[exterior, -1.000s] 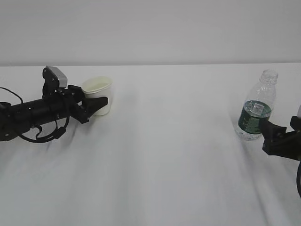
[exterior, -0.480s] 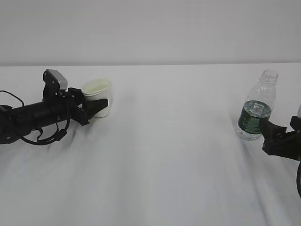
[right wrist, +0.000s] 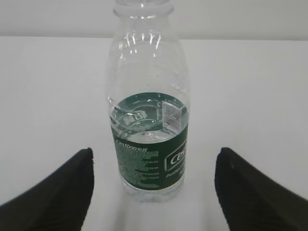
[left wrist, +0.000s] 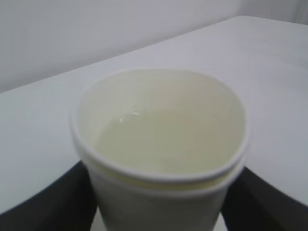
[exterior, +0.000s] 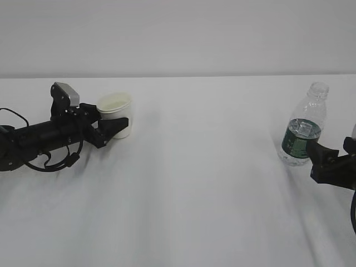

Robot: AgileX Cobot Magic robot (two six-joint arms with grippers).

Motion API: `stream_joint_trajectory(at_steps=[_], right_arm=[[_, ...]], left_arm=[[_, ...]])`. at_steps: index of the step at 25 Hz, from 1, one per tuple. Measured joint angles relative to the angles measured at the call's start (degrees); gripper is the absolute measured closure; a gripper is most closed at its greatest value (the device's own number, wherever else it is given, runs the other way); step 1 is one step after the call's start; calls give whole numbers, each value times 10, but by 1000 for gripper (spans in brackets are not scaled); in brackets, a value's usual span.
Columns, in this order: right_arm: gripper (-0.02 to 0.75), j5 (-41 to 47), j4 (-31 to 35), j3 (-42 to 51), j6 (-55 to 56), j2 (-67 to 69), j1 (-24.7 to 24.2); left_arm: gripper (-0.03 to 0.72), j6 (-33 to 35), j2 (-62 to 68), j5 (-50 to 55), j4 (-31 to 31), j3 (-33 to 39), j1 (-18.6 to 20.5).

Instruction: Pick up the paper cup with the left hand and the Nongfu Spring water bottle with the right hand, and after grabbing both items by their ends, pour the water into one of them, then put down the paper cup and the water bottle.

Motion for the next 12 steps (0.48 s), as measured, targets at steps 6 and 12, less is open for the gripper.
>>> stream_joint_trajectory(at_steps=[6,12], right_arm=[[150,0,0,0,0,0,0],[150,0,0,0,0,5,0]], left_arm=[[71,0,1,1,-14,0,0],[62,-2,1,1,-5,0,0]])
